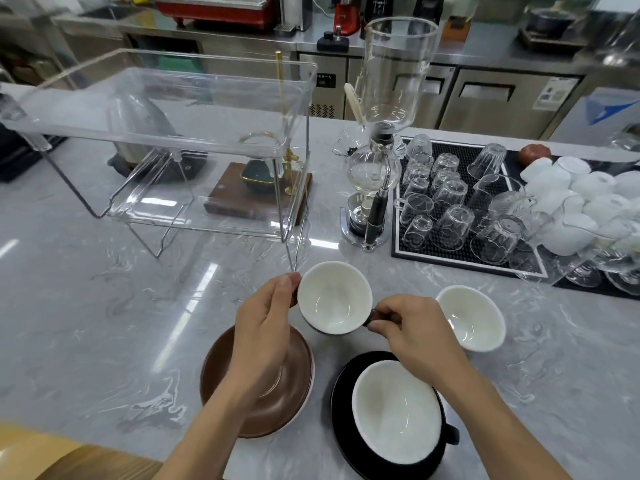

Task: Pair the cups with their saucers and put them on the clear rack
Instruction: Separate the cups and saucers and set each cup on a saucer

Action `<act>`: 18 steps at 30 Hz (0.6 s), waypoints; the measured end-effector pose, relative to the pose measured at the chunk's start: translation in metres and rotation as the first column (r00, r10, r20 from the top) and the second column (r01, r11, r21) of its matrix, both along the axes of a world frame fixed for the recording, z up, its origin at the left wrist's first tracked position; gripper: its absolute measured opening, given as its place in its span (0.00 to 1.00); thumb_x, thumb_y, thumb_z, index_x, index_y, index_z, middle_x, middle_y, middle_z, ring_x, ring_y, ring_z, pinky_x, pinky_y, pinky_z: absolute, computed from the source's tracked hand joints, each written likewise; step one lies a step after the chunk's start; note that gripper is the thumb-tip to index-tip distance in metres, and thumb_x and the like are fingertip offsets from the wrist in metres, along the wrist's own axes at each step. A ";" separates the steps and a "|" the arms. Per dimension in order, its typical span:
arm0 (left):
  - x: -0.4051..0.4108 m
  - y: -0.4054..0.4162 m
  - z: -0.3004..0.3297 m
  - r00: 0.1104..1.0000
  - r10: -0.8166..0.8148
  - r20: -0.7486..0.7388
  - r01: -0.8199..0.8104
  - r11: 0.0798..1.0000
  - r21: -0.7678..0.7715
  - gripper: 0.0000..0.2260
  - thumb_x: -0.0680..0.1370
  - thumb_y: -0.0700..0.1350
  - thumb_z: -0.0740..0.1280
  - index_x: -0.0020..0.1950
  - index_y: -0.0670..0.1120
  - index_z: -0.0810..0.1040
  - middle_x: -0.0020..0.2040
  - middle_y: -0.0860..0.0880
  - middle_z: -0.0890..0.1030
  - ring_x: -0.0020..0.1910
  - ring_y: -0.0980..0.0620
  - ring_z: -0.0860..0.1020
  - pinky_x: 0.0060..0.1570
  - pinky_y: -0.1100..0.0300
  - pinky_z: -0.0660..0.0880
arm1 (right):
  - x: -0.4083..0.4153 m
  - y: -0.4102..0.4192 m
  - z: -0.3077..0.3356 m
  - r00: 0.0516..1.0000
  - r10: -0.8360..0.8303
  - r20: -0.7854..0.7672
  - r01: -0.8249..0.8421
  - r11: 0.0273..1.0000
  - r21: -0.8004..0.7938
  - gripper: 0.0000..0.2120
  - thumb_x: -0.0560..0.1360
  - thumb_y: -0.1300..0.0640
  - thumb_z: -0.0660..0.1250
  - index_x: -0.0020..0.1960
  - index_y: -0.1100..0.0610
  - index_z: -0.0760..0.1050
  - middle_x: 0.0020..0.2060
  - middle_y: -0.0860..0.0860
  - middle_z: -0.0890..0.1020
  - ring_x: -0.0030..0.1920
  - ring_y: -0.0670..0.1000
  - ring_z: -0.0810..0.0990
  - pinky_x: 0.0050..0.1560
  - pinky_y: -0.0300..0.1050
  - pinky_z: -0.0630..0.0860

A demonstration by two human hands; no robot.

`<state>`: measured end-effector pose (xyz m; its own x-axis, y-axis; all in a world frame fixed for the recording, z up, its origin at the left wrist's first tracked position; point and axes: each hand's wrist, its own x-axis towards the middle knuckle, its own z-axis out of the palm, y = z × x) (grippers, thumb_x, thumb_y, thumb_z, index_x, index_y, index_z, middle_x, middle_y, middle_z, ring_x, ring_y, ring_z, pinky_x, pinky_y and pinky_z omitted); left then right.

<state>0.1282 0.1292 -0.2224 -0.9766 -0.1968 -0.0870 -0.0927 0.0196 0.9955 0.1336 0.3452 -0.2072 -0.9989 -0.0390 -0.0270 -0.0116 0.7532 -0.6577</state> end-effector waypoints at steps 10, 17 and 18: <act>0.030 -0.050 0.011 0.994 0.105 0.012 -0.105 0.994 0.040 0.14 0.79 0.53 0.61 0.53 0.51 0.86 0.51 0.53 0.88 0.55 0.55 0.85 0.54 0.59 0.79 | 0.012 -0.048 0.014 0.995 0.098 0.012 -0.098 0.995 0.006 0.04 0.70 0.56 0.75 0.39 0.55 0.83 0.33 0.47 0.83 0.36 0.43 0.79 0.38 0.35 0.73; 0.041 -0.081 0.010 0.995 0.096 0.013 -0.095 0.995 -0.022 0.14 0.84 0.54 0.59 0.51 0.55 0.85 0.50 0.57 0.88 0.54 0.58 0.85 0.56 0.60 0.77 | 0.029 -0.080 0.013 0.992 0.120 0.033 -0.121 0.993 0.008 0.06 0.70 0.55 0.75 0.37 0.56 0.82 0.31 0.48 0.81 0.33 0.44 0.76 0.37 0.39 0.72; 0.043 -0.084 0.009 0.996 0.091 0.023 -0.090 0.995 -0.030 0.15 0.85 0.52 0.58 0.51 0.55 0.85 0.50 0.57 0.88 0.54 0.59 0.85 0.56 0.60 0.77 | 0.030 -0.082 0.012 0.992 0.119 0.042 -0.120 0.993 0.011 0.06 0.71 0.54 0.75 0.37 0.55 0.81 0.29 0.46 0.79 0.32 0.43 0.75 0.36 0.37 0.70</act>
